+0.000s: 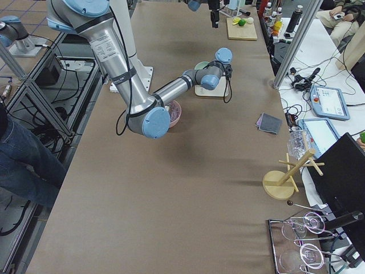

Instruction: Stack green bowls together

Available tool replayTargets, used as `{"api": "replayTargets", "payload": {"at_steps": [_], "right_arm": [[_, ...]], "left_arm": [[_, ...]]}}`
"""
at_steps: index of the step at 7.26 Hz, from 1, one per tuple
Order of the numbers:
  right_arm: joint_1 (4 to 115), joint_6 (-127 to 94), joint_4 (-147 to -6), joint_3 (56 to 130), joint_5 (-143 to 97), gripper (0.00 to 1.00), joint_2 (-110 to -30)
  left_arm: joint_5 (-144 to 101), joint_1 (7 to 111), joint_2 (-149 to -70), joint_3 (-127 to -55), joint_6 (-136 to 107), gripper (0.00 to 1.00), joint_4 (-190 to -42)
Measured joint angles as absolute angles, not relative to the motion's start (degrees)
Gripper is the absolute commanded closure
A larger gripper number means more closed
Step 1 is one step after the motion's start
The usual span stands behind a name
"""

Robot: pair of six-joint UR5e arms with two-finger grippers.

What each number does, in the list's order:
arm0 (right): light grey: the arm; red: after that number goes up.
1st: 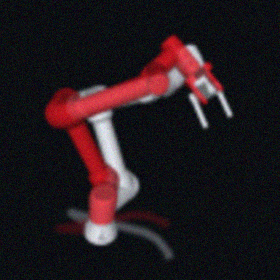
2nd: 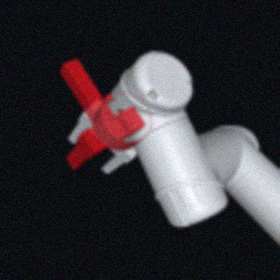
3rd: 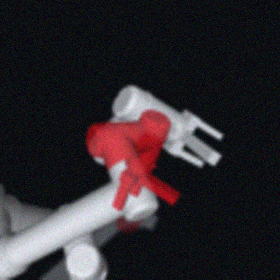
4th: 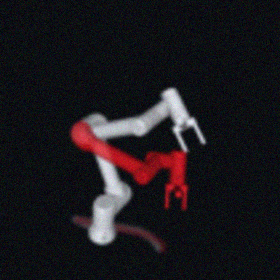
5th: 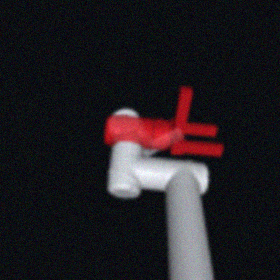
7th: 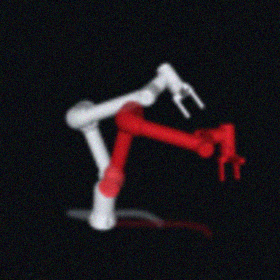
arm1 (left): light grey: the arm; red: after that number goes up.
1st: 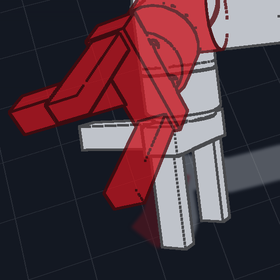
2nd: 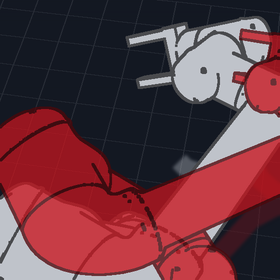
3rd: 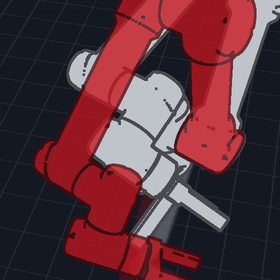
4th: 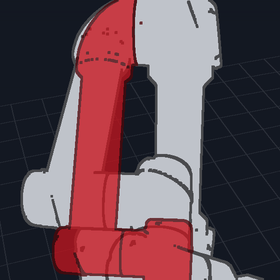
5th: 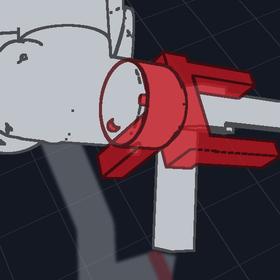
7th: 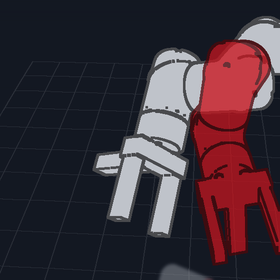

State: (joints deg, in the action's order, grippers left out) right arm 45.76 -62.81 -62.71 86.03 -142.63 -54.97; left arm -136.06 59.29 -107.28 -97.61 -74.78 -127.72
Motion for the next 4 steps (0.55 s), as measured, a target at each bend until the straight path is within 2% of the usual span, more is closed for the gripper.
{"api": "replayTargets", "payload": {"at_steps": [4], "right_arm": [[43.70, -64.91, -57.81, 81.47, -140.13, 1.00, -52.38]], "left_arm": [[-136.03, 58.95, -107.39, -96.68, -74.71, 0.02, -127.79]]}}
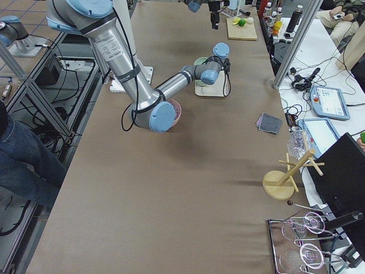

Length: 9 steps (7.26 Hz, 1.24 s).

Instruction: Stack green bowls together

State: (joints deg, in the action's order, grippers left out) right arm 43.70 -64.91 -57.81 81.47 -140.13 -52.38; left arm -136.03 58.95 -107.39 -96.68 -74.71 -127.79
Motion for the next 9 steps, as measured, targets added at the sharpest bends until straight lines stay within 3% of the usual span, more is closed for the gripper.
{"api": "replayTargets", "payload": {"at_steps": [4, 5, 6, 9], "right_arm": [[42.20, -66.80, -55.78, 80.25, -138.02, 1.00, -51.28], [42.06, -66.85, -55.74, 79.96, -137.52, 0.87, -50.99], [41.98, -66.87, -55.73, 79.14, -137.03, 0.01, -50.30], [42.54, -66.96, -55.66, 77.23, -136.78, 0.00, -48.43]], "left_arm": [[-135.83, 58.86, -107.54, -96.00, -74.71, 0.01, -127.79], [-135.81, 58.86, -107.63, -95.83, -74.71, 0.02, -127.79], [-135.80, 58.86, -107.73, -95.76, -74.71, 0.02, -127.79], [-135.93, 58.87, -107.82, -95.69, -74.71, 0.02, -127.79]]}}
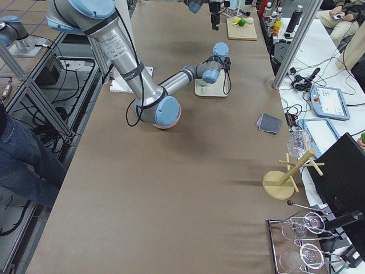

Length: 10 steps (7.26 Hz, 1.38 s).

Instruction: Stack green bowls together

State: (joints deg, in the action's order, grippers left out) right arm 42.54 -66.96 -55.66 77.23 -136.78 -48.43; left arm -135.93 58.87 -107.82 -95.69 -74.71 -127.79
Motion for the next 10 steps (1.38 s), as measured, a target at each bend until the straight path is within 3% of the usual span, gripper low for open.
{"api": "replayTargets", "payload": {"at_steps": [5, 8, 10], "right_arm": [[49.60, -69.51, -56.14, 79.76, -142.89, 0.00, -50.63], [59.38, -67.68, -57.49, 87.83, -134.12, 0.00, -61.31], [65.57, -49.31, -64.08, 89.28, -130.12, 0.00, -67.94]], "left_arm": [[-135.28, 59.72, -107.83, -95.54, -74.71, 0.02, -127.28], [-130.52, 70.34, -106.62, -96.13, -63.46, 0.02, -121.09], [-129.01, 79.35, -106.32, -96.72, -44.56, 0.02, -105.92]]}}
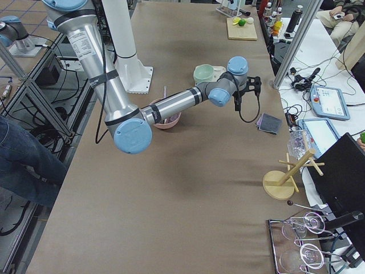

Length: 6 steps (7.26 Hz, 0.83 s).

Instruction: Stack green bowls together

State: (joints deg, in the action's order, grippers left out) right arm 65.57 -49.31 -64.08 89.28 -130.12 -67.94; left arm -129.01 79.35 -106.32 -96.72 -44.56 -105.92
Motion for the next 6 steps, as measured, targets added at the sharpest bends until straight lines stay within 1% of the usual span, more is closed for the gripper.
{"api": "replayTargets", "payload": {"at_steps": [1, 2, 4, 6], "right_arm": [[67.85, -39.96, -67.94, 89.74, -128.83, 0.00, -71.65], [69.90, -33.24, -70.55, 90.01, -128.33, 0.00, -75.22], [74.73, -19.68, -72.57, 89.75, -128.39, 0.00, -83.19], [79.50, -14.22, -75.57, 89.44, -131.27, 0.00, -87.71]], "left_arm": [[-127.45, 81.36, -106.24, -96.86, -37.94, 0.02, -99.49], [-126.40, 82.12, -105.49, -96.83, -32.81, 0.02, -96.69], [-125.71, 82.37, -100.93, -96.51, -27.72, 0.02, -96.11], [-126.16, 82.33, -96.36, -94.66, -26.99, 0.02, -100.75]]}}
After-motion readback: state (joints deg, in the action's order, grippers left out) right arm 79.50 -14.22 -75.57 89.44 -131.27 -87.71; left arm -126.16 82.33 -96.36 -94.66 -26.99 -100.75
